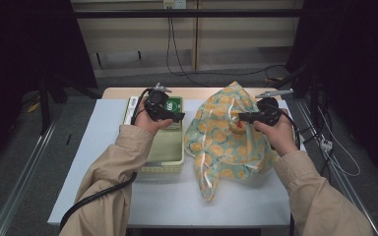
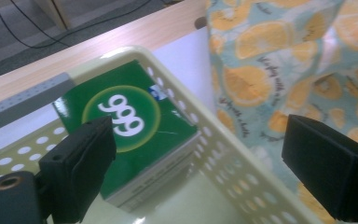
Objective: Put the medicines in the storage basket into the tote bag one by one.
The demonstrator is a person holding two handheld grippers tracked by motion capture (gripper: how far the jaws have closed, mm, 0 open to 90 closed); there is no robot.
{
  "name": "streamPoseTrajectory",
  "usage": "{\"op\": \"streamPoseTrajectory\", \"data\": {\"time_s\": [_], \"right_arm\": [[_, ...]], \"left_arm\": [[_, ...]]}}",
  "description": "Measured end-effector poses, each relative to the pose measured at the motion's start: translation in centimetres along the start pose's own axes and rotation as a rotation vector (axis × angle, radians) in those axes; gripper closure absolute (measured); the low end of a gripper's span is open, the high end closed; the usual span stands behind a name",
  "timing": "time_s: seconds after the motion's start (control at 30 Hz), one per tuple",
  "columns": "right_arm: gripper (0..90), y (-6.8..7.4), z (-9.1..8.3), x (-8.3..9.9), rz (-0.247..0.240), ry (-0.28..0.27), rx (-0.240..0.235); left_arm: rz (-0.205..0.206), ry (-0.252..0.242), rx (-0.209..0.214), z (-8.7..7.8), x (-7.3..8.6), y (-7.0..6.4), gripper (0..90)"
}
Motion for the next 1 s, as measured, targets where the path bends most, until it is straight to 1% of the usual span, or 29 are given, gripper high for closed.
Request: {"op": "streamPoseTrajectory", "data": {"time_s": [0.03,0.07,0.1,0.17,0.2,0.23,0.27,0.33,0.37,0.4,0.47,0.5,0.53,0.63,0.67,0.77,0.8,0.87,0.9,0.93,1.0], "right_arm": [[89.9,0.0,0.0,0.0,0.000,0.001,0.000],[89.9,-0.1,-0.1,0.1,0.003,0.004,0.002],[89.9,-0.1,-0.1,0.1,0.001,0.002,0.002],[89.9,-0.2,-0.2,0.1,0.001,0.001,0.003],[89.8,-0.2,-0.2,0.1,0.003,0.002,0.004],[89.9,-0.2,-0.2,0.0,0.004,0.000,0.005],[89.9,-0.2,-0.2,0.0,0.007,-0.004,0.005],[89.8,-0.1,-0.2,-0.1,0.004,-0.004,0.003],[89.9,0.0,-0.2,-0.1,0.004,-0.005,0.000],[89.8,0.0,-0.2,-0.2,0.002,-0.006,-0.001],[89.9,0.1,-0.2,-0.2,-0.001,-0.004,-0.001],[89.9,0.1,-0.2,-0.2,-0.003,-0.003,-0.004],[89.9,0.1,-0.2,-0.2,-0.002,-0.003,-0.005],[89.9,0.1,-0.3,-0.2,-0.002,-0.002,-0.006],[89.9,0.1,-0.3,-0.2,-0.002,-0.002,-0.006],[89.8,0.1,-0.3,-0.2,-0.005,0.000,-0.008],[89.8,0.1,-0.3,-0.1,-0.005,0.003,-0.008],[89.8,0.1,-0.2,-0.1,-0.005,0.001,-0.012],[89.8,0.1,-0.2,-0.1,-0.007,0.002,-0.012],[89.8,0.1,-0.2,-0.1,-0.008,0.005,-0.010],[89.8,0.2,0.0,-0.1,-0.009,0.003,-0.015]], "left_arm": [[0.003,-0.002,-0.011,0.1,0.0,0.3,9.7],[0.017,0.003,-0.022,0.1,0.1,0.6,9.8],[-0.001,-0.003,-0.022,0.2,0.1,0.7,9.8],[-0.021,-0.008,-0.025,0.4,0.0,1.1,9.7],[-0.012,-0.007,-0.031,0.5,0.0,1.4,9.1],[-0.014,-0.002,-0.030,0.7,0.1,1.4,9.0],[-0.006,0.004,-0.039,0.8,0.2,1.6,9.0],[-0.018,0.003,-0.042,1.0,0.2,1.9,8.9],[-0.016,0.002,-0.051,1.1,0.2,2.0,8.9],[-0.020,-0.003,-0.051,1.2,0.2,2.1,8.9],[-0.019,0.005,-0.069,1.4,0.3,2.3,8.7],[-0.017,0.012,-0.076,1.6,0.4,2.4,8.7],[-0.028,0.005,-0.083,1.7,0.4,2.4,8.7],[-0.032,0.009,-0.100,2.2,0.5,2.8,8.7],[-0.040,0.017,-0.097,2.4,0.6,2.8,8.7],[-0.021,0.034,-0.102,3.0,0.8,2.7,8.7],[-0.023,0.033,-0.113,3.2,0.8,2.8,8.8],[-0.025,0.042,-0.114,3.6,1.0,2.8,8.7],[-0.021,0.050,-0.123,3.7,1.1,2.8,7.5],[-0.028,0.050,-0.130,3.9,1.3,2.8,6.5],[-0.052,0.038,-0.124,4.2,1.3,2.7,3.8]]}}
Point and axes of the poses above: each handheld gripper's, and its own axes: z roughly forward along the jaws, x roughly out of its underside, y roughly to its left, the point moved 7 cm from there along z, roughly forward along the jaws, and after that the axes turned 1 degree about z, right-handed, at the moved point
